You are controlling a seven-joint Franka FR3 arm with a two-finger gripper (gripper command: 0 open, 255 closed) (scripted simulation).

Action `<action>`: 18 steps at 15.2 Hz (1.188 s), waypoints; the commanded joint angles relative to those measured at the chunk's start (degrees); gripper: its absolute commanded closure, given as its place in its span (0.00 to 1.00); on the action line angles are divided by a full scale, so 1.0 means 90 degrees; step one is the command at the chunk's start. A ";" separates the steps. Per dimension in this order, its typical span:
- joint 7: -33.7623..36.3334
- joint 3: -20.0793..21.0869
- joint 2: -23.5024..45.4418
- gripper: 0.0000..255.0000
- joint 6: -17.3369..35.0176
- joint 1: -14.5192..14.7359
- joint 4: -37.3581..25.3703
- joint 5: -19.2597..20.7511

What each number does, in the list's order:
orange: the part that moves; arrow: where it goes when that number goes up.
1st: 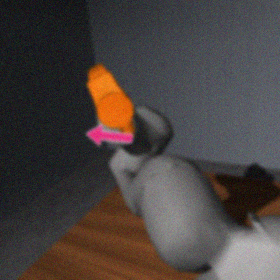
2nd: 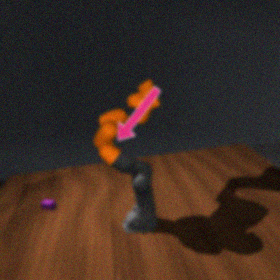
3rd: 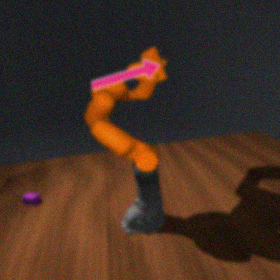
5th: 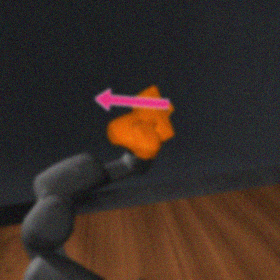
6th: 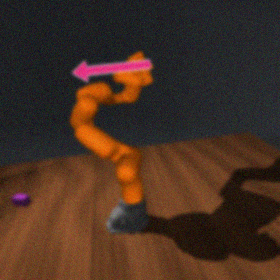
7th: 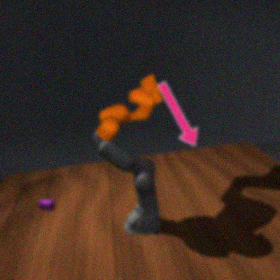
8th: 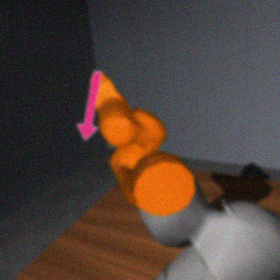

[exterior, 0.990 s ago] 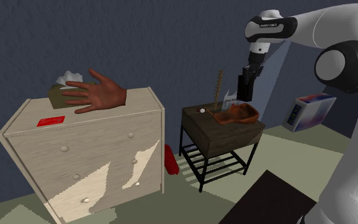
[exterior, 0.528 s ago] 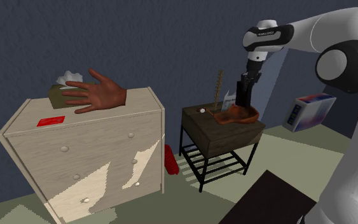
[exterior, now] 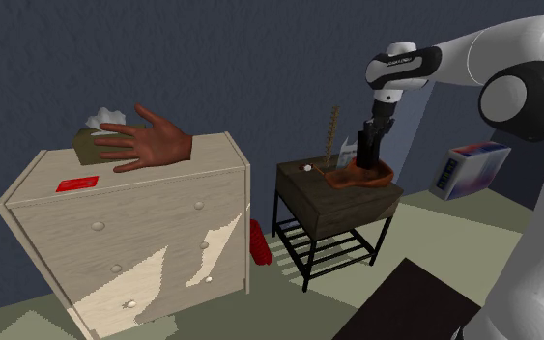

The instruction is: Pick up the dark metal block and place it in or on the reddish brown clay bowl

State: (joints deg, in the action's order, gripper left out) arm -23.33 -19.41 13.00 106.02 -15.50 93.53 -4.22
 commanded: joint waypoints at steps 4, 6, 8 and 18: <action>-0.0003 -0.0001 0.0000 1.00 0.0015 -0.0001 0.0007 -0.0002; -0.0003 -0.0001 0.0001 0.00 0.0016 -0.0002 0.0007 -0.0002; -0.0004 -0.0001 0.0001 0.00 0.0016 -0.0002 0.0008 -0.0002; 0.0013 -0.0017 -0.0011 0.00 -0.0791 -0.0028 -0.0790 0.0011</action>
State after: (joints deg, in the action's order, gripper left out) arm -23.17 -19.55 12.78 99.15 -15.70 86.77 -4.09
